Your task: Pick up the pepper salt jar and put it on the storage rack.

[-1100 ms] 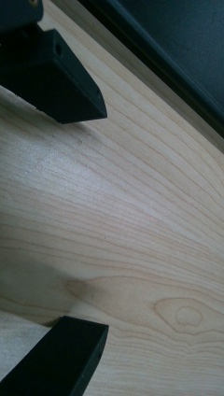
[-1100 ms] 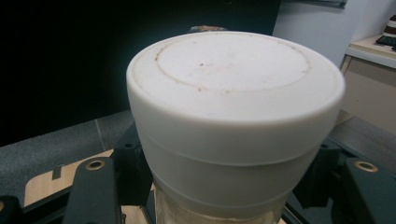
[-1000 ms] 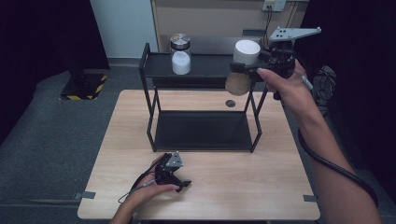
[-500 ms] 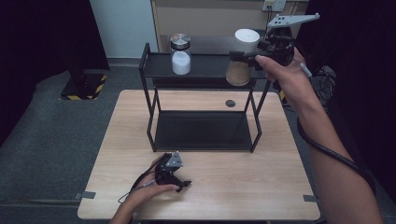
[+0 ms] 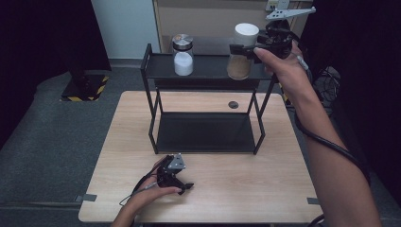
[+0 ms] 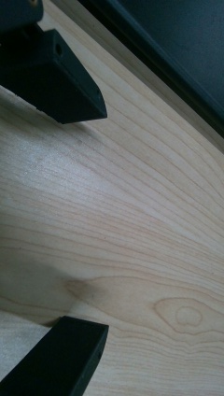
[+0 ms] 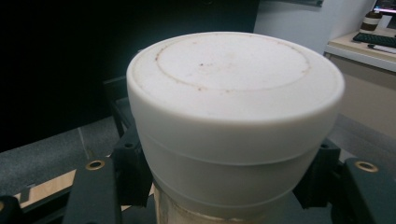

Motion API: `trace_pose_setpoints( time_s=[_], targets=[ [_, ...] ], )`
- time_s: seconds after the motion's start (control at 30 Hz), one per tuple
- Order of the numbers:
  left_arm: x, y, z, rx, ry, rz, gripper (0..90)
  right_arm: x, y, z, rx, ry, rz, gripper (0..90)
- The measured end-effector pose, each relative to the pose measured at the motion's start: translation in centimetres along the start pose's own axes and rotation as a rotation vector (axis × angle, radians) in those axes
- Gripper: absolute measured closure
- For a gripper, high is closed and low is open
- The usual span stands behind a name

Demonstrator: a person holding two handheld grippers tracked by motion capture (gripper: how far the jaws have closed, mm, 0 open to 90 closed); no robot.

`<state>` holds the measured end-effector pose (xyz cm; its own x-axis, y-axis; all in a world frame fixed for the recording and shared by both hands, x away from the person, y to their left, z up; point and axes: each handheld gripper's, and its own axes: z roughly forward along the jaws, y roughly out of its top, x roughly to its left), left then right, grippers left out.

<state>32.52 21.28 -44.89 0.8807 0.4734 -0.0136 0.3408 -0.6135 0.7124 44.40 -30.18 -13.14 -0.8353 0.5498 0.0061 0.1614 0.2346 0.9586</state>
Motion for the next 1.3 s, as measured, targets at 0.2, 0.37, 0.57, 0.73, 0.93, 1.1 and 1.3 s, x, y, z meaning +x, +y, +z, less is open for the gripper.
trace_pose_setpoints(
  time_s=[0.2, 0.37, 0.57, 0.73, 0.93, 1.1, 1.3],
  targets=[
    [0.0, 0.0, 0.0, 0.001, 0.000, 0.000, 0.0, -0.9, -0.2, 1.0, 0.008, -0.018, 0.012, 36.3],
    [0.0, 0.1, 0.0, 0.004, -0.001, 0.004, 0.0, -1.5, -0.4, 1.7, 0.013, -0.027, 0.016, 36.3],
    [0.1, 0.1, 0.0, 0.006, -0.001, 0.007, 0.0, -1.8, -0.3, 2.4, 0.024, -0.038, 0.025, 36.3],
    [0.1, 0.1, 0.0, 0.006, -0.002, 0.008, 0.0, -2.0, -0.3, 2.9, 0.033, -0.046, 0.027, 36.3],
    [0.1, 0.1, 0.0, 0.007, -0.004, 0.009, 0.0, -2.2, -0.2, 3.6, 0.045, -0.049, 0.027, 36.3],
    [0.2, 0.1, 0.0, 0.008, -0.005, 0.011, 0.0, -2.2, -0.4, 3.9, 0.044, -0.046, 0.019, 36.2],
    [0.2, 0.1, 0.0, 0.007, -0.006, 0.010, 0.0, -2.0, -0.6, 3.8, 0.042, -0.052, 0.016, 36.0]
  ],
)
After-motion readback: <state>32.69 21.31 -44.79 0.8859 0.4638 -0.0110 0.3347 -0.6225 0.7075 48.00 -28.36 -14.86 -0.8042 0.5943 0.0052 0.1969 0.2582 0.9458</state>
